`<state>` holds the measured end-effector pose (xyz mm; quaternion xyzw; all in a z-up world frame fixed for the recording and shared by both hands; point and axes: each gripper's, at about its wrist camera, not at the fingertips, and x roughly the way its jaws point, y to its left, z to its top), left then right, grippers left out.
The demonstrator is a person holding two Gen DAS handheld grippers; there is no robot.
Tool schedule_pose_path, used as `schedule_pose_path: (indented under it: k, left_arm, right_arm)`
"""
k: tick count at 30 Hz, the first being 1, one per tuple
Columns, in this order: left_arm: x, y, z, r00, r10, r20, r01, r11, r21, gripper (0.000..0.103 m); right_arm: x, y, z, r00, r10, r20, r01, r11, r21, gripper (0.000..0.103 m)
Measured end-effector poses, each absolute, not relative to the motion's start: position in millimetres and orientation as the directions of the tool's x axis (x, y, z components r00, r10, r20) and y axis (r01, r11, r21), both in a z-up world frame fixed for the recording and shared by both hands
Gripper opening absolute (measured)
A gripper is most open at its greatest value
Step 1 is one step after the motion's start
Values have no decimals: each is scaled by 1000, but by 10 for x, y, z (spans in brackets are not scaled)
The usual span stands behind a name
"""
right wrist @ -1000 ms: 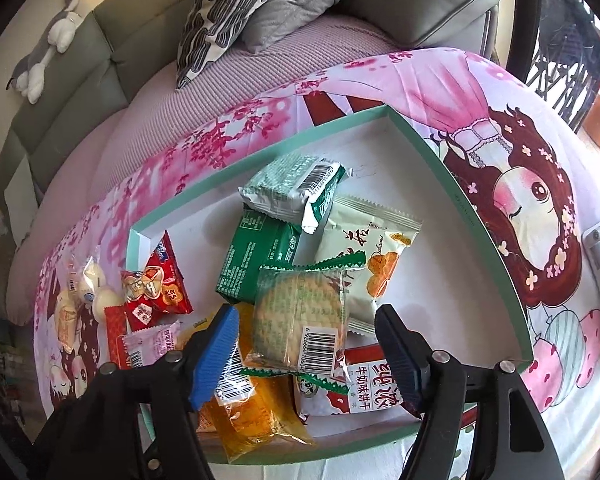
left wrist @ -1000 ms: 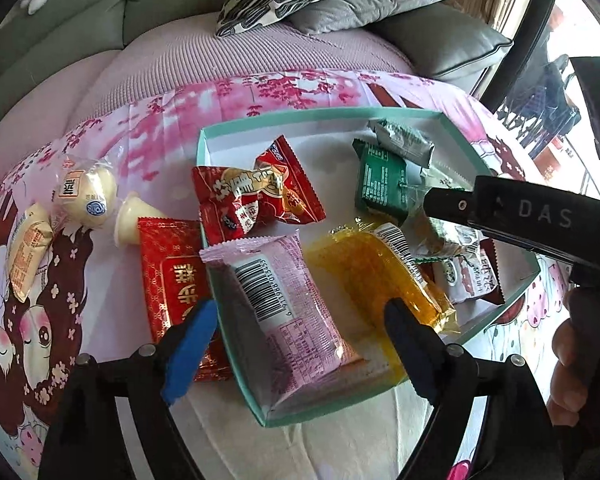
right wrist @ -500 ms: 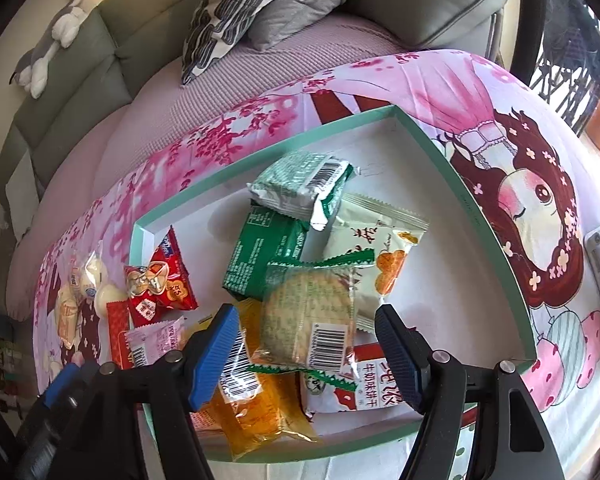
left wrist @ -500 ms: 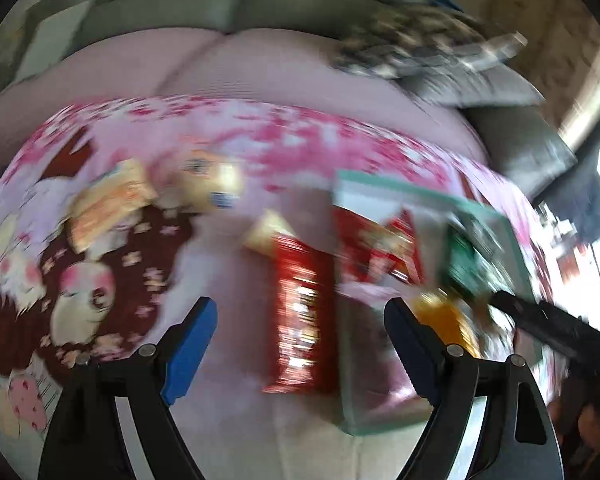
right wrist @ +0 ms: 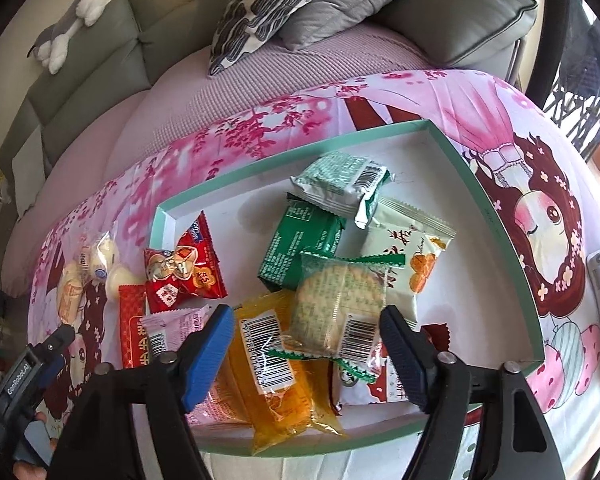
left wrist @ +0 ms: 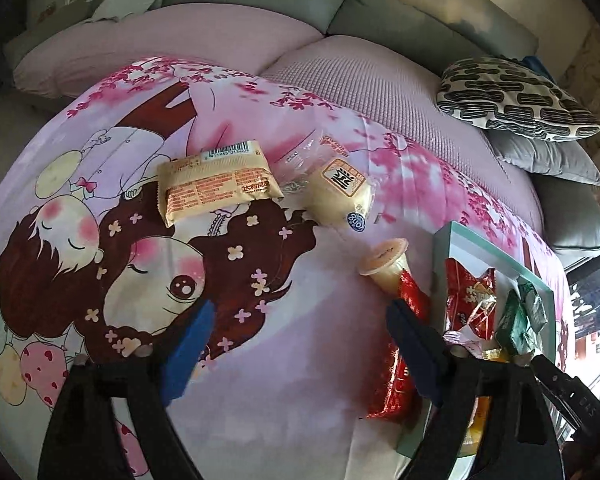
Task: Organize snacks
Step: 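Open the left tool to drop the pink pack while the right tool releases the cookie, then move both tools back toward the snack pile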
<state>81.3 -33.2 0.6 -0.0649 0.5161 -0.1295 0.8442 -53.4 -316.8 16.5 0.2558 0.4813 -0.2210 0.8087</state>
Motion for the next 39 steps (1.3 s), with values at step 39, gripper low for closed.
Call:
schedule_pose_path:
  k: [39]
  left_arm:
    - [1010,275,-15,497,-158,-853,112,987,-118,103]
  right_arm:
    - [-29,-1771,142,531,13,-847,210,967,146,103]
